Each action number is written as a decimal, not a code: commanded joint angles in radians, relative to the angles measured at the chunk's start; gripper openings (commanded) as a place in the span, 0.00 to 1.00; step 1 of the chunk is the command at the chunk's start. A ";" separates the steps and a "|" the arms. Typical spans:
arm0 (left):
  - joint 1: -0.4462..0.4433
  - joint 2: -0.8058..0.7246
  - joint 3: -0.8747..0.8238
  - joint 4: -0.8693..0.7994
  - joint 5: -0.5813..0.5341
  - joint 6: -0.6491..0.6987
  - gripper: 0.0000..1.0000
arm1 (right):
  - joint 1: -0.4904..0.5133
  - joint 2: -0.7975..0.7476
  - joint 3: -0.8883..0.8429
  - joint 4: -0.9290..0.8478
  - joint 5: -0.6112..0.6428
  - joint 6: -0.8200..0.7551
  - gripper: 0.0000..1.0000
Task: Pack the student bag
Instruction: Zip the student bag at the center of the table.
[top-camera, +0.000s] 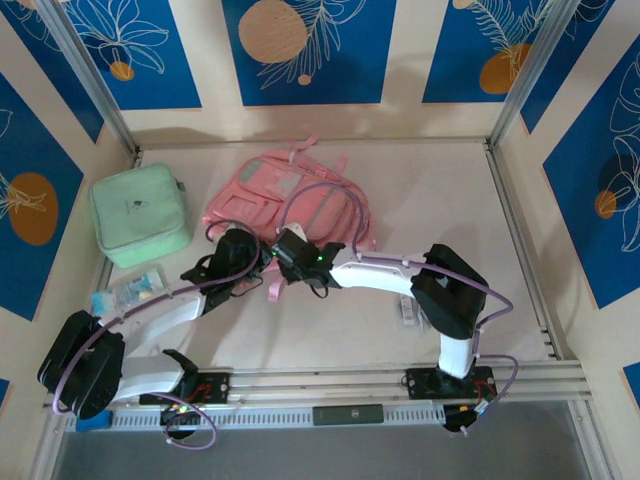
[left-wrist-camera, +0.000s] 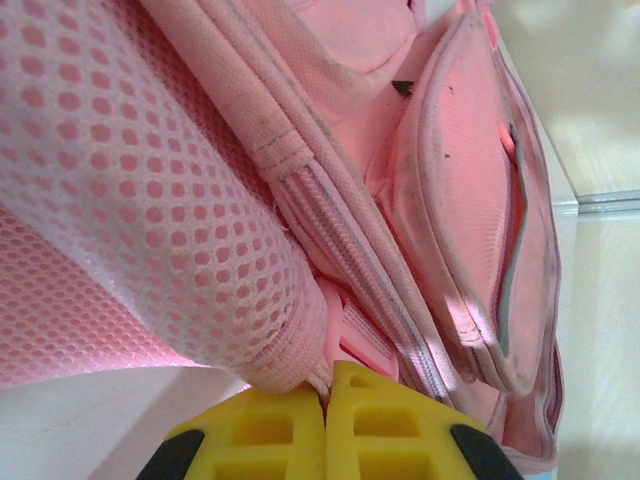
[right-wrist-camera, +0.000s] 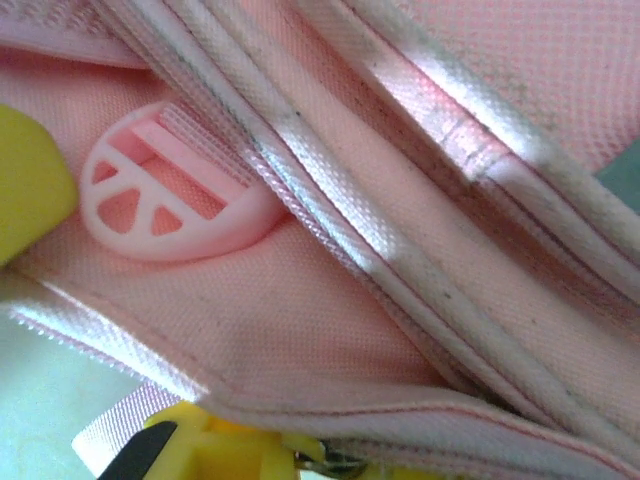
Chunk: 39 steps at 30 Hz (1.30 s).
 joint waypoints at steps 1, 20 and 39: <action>-0.016 -0.048 0.035 -0.031 0.007 0.043 0.00 | -0.016 -0.068 -0.040 0.036 0.030 -0.022 0.00; 0.188 0.044 0.135 -0.108 0.148 0.158 0.00 | -0.037 -0.362 -0.327 -0.067 -0.108 -0.021 0.00; 0.261 0.344 0.426 -0.115 0.312 0.316 0.00 | -0.033 -0.410 -0.319 -0.106 -0.303 0.005 0.00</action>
